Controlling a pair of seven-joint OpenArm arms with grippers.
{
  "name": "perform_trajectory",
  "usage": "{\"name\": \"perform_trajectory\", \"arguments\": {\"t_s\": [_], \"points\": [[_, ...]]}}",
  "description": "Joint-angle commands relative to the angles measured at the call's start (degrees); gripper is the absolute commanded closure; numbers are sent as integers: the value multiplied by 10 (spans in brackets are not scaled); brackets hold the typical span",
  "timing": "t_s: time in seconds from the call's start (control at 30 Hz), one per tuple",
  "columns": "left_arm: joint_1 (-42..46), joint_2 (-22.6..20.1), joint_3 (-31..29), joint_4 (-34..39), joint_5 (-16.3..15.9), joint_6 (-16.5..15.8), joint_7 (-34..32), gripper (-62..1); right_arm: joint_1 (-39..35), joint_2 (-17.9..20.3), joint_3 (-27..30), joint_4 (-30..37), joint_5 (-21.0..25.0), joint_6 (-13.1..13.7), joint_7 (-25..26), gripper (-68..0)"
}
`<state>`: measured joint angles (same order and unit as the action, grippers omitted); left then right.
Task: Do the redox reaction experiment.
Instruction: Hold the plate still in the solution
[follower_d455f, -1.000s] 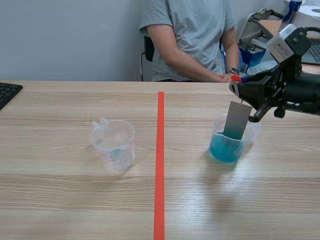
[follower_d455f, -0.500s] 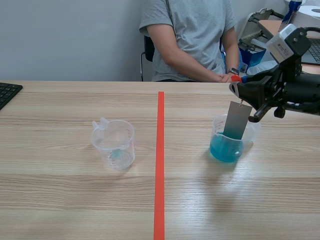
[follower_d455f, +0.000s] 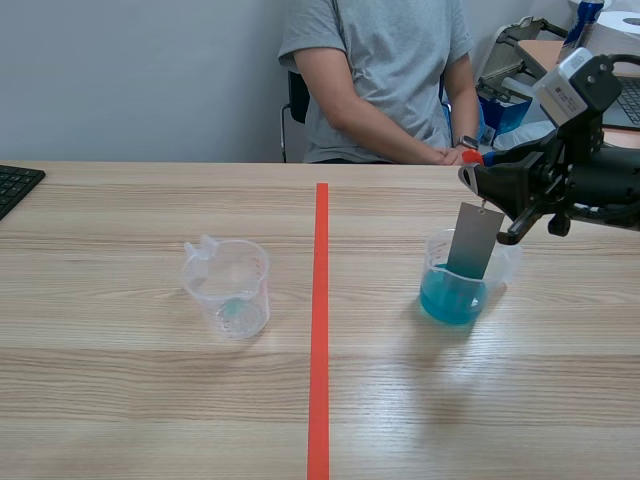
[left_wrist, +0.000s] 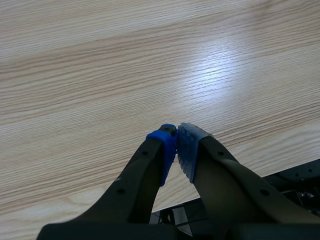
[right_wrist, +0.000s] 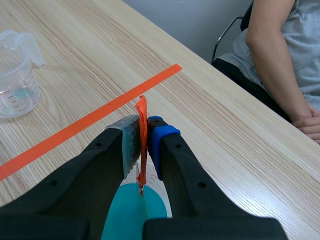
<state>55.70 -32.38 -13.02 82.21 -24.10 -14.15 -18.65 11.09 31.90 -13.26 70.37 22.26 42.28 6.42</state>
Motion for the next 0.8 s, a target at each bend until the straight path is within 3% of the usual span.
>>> {"name": "perform_trajectory", "arguments": {"t_s": [0.0,0.57,0.77], "points": [[3,1,-4,3,-3,-2,-8,-49,13,8,3,8,2,4,6,-15],[3,1,-4,3,-3,-2,-8,-49,12,21,11,42,6,4,10,-15],[3,1,-4,3,-3,-2,-8,-49,10,37,29,83,42,4,-16,-15]]}}
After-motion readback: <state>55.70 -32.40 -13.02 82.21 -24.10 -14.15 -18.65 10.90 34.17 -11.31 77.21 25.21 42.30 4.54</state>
